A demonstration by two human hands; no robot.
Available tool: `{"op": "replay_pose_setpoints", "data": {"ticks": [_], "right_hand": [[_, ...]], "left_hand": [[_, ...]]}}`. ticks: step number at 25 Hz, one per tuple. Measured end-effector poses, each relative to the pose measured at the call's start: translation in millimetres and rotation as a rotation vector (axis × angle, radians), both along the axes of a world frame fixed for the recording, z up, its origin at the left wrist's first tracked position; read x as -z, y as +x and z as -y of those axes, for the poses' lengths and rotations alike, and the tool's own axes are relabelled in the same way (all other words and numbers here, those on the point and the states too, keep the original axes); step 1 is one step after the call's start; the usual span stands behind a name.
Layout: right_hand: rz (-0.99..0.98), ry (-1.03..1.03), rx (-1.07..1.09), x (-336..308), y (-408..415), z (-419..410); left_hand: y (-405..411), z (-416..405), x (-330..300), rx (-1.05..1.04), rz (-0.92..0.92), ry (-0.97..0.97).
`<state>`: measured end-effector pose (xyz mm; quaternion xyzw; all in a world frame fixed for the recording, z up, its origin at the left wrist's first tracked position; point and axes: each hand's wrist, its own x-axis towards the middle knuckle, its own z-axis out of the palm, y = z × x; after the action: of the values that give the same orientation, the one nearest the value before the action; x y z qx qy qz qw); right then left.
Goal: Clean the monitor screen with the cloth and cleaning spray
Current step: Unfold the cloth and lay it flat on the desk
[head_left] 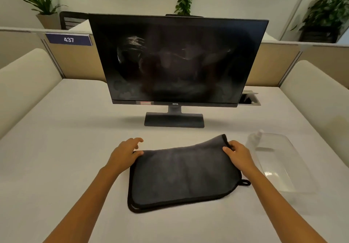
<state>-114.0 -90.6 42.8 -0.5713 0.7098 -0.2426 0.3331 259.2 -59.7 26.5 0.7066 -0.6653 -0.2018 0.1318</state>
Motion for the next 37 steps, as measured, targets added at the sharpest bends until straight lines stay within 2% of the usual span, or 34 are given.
{"op": "replay_pose_setpoints", "data": {"ticks": [2, 5, 8, 12, 14, 15, 17, 18, 20, 22, 24, 27, 32, 37], "right_hand": [[-0.016, -0.011, 0.039, 18, 1, -1], [-0.068, 0.012, 0.051, 34, -4, -2], [-0.167, 0.086, -0.016, 46, -10, -8], [-0.240, 0.129, -0.037, 59, -13, -22], [-0.321, 0.036, 0.025, 60, -6, -32], [-0.446, -0.043, 0.042, 62, -1, -37], [-0.703, -0.192, -0.037, 66, 13, -45], [-0.735, -0.268, -0.112, 66, 22, -49], [-0.702, -0.331, -0.292, 68, 45, -59], [-0.684, -0.238, -0.425, 73, 62, -69], [-0.686, -0.169, -0.465, 81, 66, -72], [-0.724, -0.126, -0.410, 90, 62, -72], [-0.686, -0.060, -0.201, 86, 68, -74], [-0.628, 0.053, -0.016, 80, 47, -64]], "left_hand": [[-18, -3, 17, -0.033, 0.142, -0.039], [-52, -19, 39, 0.031, 0.169, -0.095], [-86, -37, 62, 0.126, 0.218, -0.016], [-107, -51, 81, 0.092, 0.309, 0.003], [-107, -54, 85, 0.078, 0.312, -0.023], [-106, -54, 86, 0.080, 0.308, -0.036], [-105, -54, 86, 0.083, 0.297, -0.050], [-105, -55, 86, 0.087, 0.295, -0.053], [-103, -58, 86, 0.101, 0.295, -0.057], [-97, -62, 85, 0.111, 0.295, -0.067], [-87, -69, 84, 0.099, 0.292, -0.089], [-71, -80, 83, 0.011, 0.284, -0.103], [-73, -84, 73, -0.263, 0.152, -0.018], [-62, -78, 51, -0.583, -0.331, -0.114]]}}
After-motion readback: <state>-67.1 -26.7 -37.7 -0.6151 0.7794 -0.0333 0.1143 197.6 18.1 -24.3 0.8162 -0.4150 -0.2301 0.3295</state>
